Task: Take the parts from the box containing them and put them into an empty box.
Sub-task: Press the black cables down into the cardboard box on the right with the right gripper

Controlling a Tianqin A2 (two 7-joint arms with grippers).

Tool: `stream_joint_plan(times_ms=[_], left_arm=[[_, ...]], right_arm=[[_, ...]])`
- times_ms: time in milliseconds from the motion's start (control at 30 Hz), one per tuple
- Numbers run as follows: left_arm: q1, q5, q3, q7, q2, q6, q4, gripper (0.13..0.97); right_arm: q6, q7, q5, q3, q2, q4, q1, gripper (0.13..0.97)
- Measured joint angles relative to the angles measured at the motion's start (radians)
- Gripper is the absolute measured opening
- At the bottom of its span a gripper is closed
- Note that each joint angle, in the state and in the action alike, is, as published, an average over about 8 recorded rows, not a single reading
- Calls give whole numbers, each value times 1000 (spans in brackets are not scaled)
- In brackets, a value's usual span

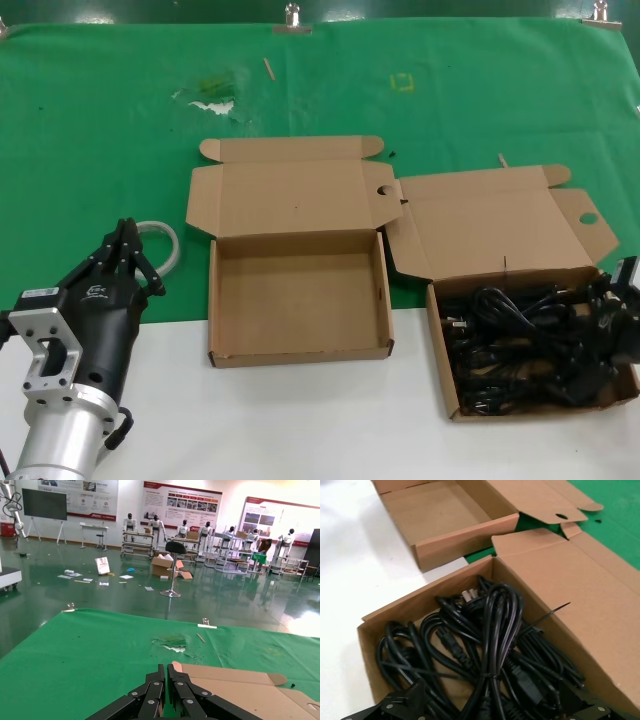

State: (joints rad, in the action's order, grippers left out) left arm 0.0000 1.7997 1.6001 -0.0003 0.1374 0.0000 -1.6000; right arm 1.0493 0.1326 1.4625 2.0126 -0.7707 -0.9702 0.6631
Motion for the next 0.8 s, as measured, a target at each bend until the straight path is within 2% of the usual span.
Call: stream_joint_plan(times_ms=[200,467,600,800], left_arm=[[0,0,0,0,0,0,0,156],[0,0,0,0,0,0,0,156],[0,0,0,0,0,0,0,156],[0,0,0,0,0,0,0,156]], right_arm=[[-9,-10,0,-6,9,16,14,904],[-12,-19,2,-12,9,12,18,781],[-15,-16,2,-13,8,1,11,781],[-20,-7,2,-12,5,-23,-7,639]])
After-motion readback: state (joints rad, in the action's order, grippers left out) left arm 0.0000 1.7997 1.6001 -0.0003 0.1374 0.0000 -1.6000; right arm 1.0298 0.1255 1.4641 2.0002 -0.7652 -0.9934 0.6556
